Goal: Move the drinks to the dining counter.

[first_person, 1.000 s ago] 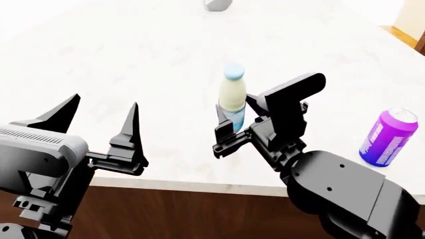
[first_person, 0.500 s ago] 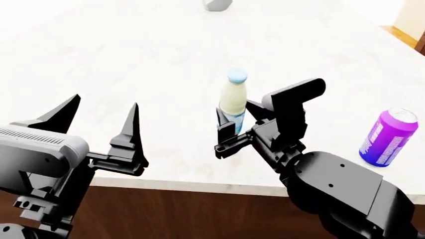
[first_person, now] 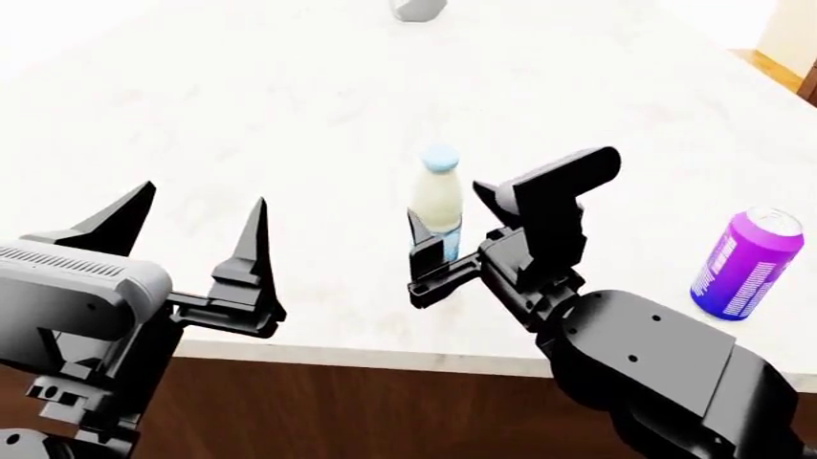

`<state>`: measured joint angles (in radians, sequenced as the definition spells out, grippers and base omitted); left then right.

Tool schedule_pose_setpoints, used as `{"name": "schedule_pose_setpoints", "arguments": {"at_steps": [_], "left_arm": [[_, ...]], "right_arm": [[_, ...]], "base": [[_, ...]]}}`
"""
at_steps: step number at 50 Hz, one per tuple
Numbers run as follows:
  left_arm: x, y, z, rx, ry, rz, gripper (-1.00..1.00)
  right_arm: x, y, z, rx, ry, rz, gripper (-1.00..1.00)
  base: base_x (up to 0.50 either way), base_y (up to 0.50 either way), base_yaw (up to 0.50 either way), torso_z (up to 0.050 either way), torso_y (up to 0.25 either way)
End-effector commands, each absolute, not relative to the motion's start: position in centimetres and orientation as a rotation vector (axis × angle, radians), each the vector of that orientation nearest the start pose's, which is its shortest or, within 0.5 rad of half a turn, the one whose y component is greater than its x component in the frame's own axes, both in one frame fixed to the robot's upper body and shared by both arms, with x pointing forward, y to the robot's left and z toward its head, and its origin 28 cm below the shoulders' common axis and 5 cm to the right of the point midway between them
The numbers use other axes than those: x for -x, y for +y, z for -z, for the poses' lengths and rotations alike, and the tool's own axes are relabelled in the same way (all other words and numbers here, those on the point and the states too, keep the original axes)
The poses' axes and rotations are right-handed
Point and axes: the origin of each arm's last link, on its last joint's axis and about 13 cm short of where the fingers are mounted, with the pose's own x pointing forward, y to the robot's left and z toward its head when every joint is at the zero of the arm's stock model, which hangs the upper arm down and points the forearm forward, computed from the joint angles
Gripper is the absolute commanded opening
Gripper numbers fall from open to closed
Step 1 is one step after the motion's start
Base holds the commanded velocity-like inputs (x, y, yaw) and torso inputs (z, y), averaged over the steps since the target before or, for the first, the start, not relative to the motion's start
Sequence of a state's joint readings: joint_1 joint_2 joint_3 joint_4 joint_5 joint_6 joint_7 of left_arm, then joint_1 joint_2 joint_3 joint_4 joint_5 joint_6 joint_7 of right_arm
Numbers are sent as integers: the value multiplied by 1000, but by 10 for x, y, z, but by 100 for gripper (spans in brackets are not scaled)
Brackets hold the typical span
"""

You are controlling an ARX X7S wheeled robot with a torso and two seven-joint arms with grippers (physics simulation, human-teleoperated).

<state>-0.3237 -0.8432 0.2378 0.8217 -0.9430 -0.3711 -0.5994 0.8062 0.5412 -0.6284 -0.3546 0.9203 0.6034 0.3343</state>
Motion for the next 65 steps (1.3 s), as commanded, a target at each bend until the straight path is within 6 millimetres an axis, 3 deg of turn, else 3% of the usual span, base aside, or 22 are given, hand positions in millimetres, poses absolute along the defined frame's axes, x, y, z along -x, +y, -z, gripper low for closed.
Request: {"name": "schedule_pose_setpoints", "arguments": {"at_steps": [1, 15, 36, 50, 65], "left_arm": [[-185, 240, -205, 5, -298, 202, 100], [-186, 240, -204, 4, -296, 203, 100], [-187, 240, -204, 6, -293, 208, 100], [-186, 239, -204, 3, -295, 210, 100], [-185, 239, -204, 2, -296, 210, 100]], "right_arm": [[-274, -78, -197, 95, -58, -505, 100], [-268, -75, -204, 98, -87, -536, 100], [-223, -82, -262, 112, -336, -465, 100], [-195, -87, -288, 81, -564, -313, 100], [-171, -87, -307, 21, -708, -269, 100]], "base": [[0, 0, 0, 0, 0], [0, 0, 0, 0, 0], [0, 0, 0, 0, 0], [0, 0, 0, 0, 0], [0, 0, 0, 0, 0]]}}
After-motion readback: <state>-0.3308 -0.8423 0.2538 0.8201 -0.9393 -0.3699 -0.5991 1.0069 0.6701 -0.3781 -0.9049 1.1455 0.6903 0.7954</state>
